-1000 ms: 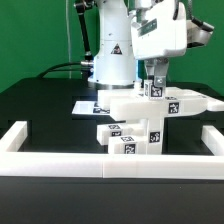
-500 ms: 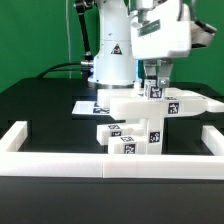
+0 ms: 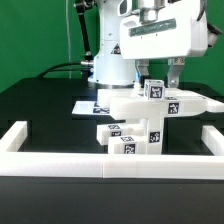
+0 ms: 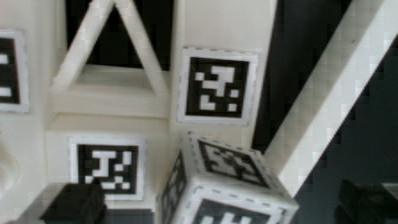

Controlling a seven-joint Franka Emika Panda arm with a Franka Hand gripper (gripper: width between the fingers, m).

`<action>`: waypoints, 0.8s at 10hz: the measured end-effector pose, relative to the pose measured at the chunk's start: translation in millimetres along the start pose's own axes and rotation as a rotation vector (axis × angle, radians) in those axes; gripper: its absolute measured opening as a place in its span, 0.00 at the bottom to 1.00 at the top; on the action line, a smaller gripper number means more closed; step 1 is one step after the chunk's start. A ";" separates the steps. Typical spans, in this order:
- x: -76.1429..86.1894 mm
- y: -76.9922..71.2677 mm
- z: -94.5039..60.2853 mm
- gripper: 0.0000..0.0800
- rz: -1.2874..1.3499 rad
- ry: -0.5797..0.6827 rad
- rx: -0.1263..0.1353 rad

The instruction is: Assemble chair

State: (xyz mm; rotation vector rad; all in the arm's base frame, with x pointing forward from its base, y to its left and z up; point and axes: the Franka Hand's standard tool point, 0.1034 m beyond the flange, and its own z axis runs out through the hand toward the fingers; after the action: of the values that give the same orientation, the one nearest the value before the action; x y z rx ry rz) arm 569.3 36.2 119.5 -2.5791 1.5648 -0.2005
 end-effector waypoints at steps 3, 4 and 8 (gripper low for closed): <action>0.9 2.9 0.0 0.81 -0.346 0.013 -0.040; 1.6 2.9 -0.4 0.81 -0.462 0.012 -0.041; 4.3 4.1 -0.2 0.81 -0.698 0.013 -0.040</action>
Offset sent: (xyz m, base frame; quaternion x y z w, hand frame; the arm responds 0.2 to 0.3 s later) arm 0.0005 0.0028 0.0049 -0.0109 -0.0105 -0.2454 0.9693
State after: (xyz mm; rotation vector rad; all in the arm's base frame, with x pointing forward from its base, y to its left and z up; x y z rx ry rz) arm 567.7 30.4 119.2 -3.0461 0.6112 -0.2421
